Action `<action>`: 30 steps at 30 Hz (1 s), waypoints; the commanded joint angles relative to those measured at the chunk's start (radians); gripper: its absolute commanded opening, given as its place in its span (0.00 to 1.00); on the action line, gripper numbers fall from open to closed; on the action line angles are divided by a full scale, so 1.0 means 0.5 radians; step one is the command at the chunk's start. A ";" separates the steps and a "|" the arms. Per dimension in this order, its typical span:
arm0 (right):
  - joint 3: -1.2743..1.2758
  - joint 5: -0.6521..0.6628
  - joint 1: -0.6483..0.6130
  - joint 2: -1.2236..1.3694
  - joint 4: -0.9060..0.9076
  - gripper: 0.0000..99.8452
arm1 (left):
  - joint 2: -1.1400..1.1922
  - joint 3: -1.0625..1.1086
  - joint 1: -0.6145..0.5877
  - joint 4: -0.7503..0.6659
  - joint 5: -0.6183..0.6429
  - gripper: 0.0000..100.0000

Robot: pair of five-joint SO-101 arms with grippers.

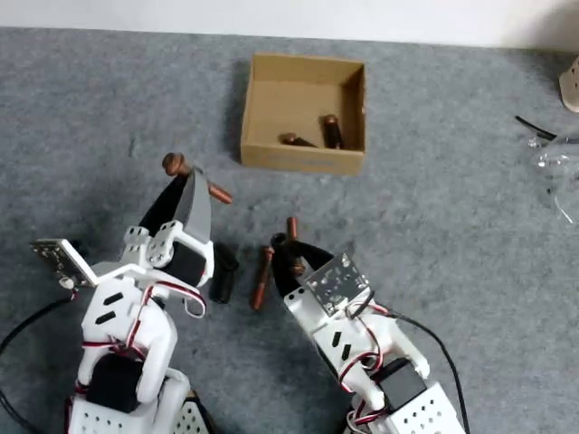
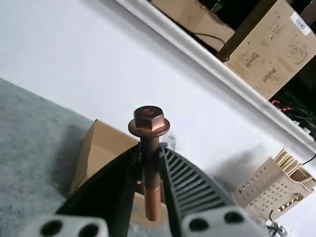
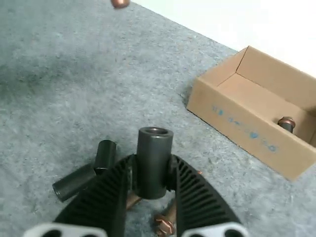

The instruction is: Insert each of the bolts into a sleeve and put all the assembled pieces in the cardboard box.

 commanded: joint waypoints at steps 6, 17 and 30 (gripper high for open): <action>0.032 0.058 -0.081 -0.035 -0.017 0.00 | -0.023 -0.219 0.235 0.224 0.006 0.01; 0.032 0.061 -0.087 -0.035 -0.017 0.00 | -0.023 -0.210 0.505 0.500 0.003 0.01; 0.032 0.061 -0.091 -0.035 -0.017 0.00 | -0.023 -0.118 0.493 0.555 0.000 0.01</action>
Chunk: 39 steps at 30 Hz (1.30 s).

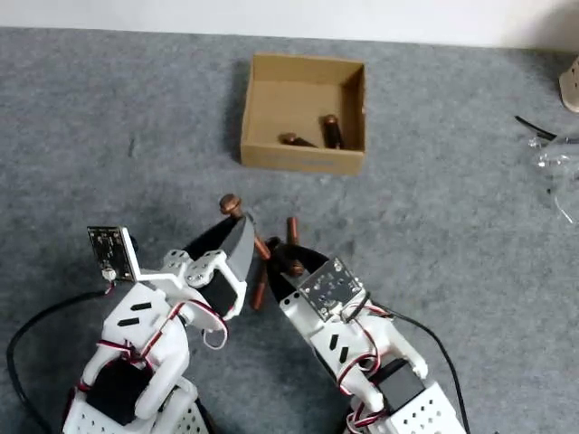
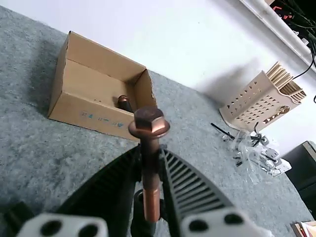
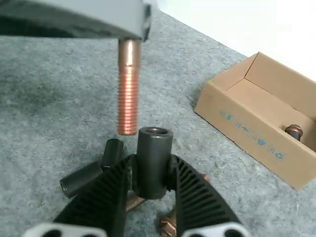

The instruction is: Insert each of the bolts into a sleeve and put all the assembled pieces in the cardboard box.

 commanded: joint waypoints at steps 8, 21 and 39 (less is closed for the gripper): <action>0.032 0.018 -0.026 -0.035 -0.017 0.00 | -0.023 0.155 0.017 -0.310 -0.003 0.01; 0.032 0.018 -0.026 -0.035 -0.017 0.00 | -0.023 0.351 -0.143 -0.663 0.003 0.01; 0.032 0.018 -0.026 -0.035 -0.017 0.00 | -0.023 0.450 0.020 -0.672 0.000 0.01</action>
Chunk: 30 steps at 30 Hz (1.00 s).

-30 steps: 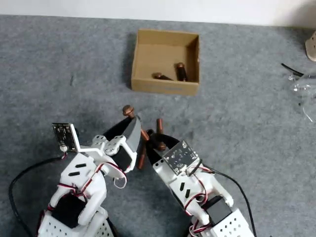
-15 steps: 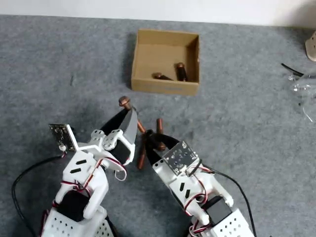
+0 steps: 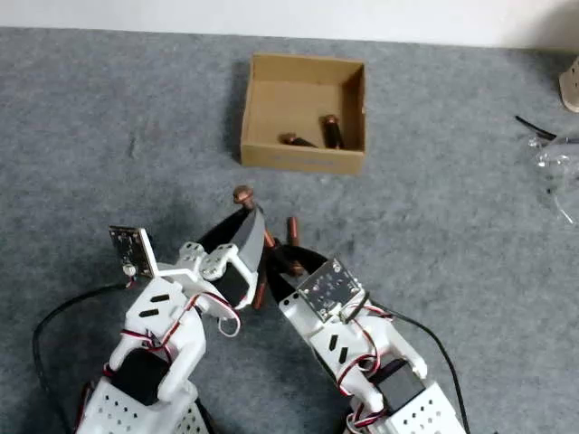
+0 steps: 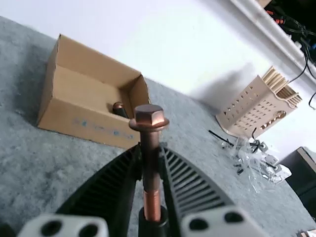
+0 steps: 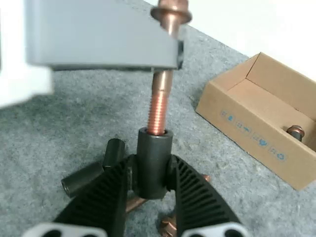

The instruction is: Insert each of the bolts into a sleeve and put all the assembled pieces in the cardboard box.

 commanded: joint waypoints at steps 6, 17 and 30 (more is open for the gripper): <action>0.032 0.012 -0.011 -0.035 -0.017 0.00 | -0.023 -0.011 0.020 -0.037 0.000 0.01; 0.035 0.012 -0.005 -0.035 -0.017 0.00 | -0.023 -0.011 0.051 0.049 -0.123 0.01; -0.026 0.003 0.035 -0.035 -0.020 0.00 | -0.020 0.002 0.281 0.181 -0.160 0.01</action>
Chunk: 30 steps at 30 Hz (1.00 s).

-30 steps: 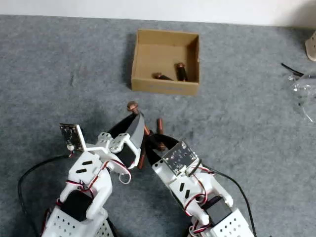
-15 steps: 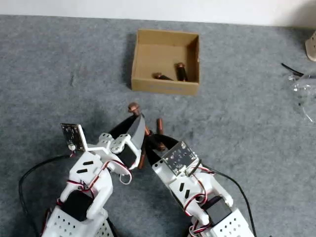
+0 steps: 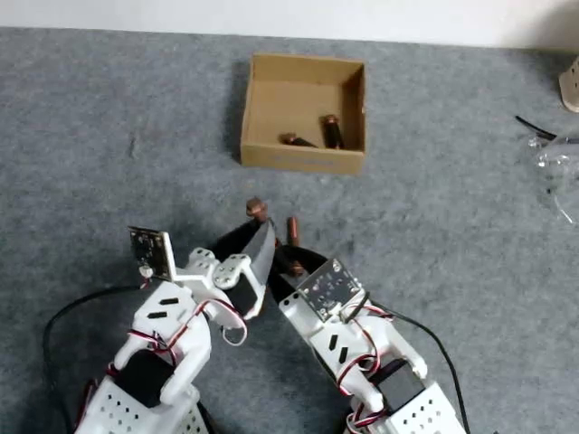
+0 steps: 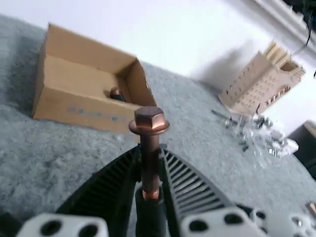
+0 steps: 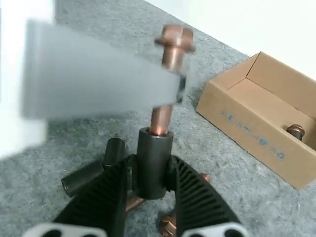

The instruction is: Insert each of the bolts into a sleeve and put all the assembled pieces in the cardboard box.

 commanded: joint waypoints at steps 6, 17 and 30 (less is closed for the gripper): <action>-0.020 0.006 0.035 -0.035 -0.020 0.00 | -0.020 -0.014 0.121 0.009 -0.012 0.01; -0.014 0.006 0.038 -0.035 -0.020 0.00 | -0.017 0.072 -0.087 -0.117 -0.009 0.18; -0.014 0.006 0.041 -0.035 -0.020 0.00 | -0.020 0.032 -0.238 -0.129 0.006 0.22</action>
